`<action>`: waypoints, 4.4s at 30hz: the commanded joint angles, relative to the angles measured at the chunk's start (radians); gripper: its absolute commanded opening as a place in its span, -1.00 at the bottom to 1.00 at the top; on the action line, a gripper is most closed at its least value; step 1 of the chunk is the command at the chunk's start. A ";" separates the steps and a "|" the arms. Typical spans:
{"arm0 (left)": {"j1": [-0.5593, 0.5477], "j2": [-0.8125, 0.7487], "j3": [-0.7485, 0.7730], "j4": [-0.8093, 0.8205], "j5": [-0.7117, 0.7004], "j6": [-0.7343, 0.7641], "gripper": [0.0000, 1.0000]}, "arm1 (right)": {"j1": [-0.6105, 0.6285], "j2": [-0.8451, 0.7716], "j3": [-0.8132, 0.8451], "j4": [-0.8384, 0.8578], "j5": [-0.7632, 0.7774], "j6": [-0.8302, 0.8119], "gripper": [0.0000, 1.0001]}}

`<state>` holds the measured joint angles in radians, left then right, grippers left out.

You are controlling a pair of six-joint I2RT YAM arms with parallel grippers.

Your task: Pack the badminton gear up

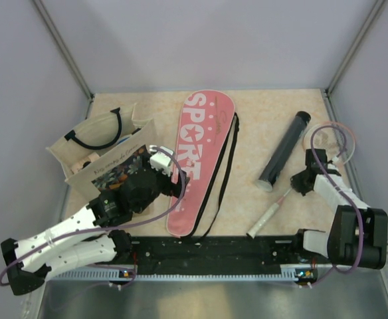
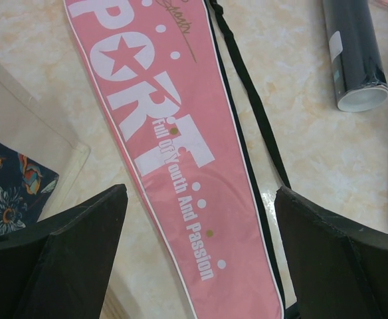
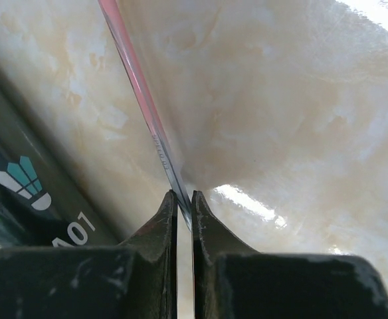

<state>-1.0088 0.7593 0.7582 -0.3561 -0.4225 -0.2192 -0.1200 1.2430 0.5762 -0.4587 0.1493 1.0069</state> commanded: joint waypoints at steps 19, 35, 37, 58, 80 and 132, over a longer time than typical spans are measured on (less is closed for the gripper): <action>0.001 0.017 0.053 -0.017 0.028 -0.034 0.93 | 0.112 -0.324 0.243 -0.189 0.151 -0.013 -1.00; 0.001 -0.014 0.046 0.031 0.073 -0.106 0.86 | 0.508 -0.091 0.511 -0.126 0.391 0.044 -1.00; 0.001 -0.003 0.049 0.019 0.050 -0.130 0.85 | 0.562 -0.050 0.528 -0.094 0.407 0.048 -1.00; 0.006 0.159 -0.149 0.340 0.383 -0.549 0.52 | 0.796 0.276 0.487 0.179 0.345 0.122 -1.00; 0.004 0.359 -0.188 0.486 0.531 -0.644 -0.07 | 0.809 0.302 0.393 0.279 0.272 0.104 -1.00; 0.006 0.299 -0.359 0.803 0.519 -0.942 -1.00 | 0.562 0.073 -0.088 0.958 -0.209 0.073 0.01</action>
<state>-1.0012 1.0958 0.4091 0.3355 0.1356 -1.1297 0.4534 1.2964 0.5102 0.3351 -0.0105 1.0073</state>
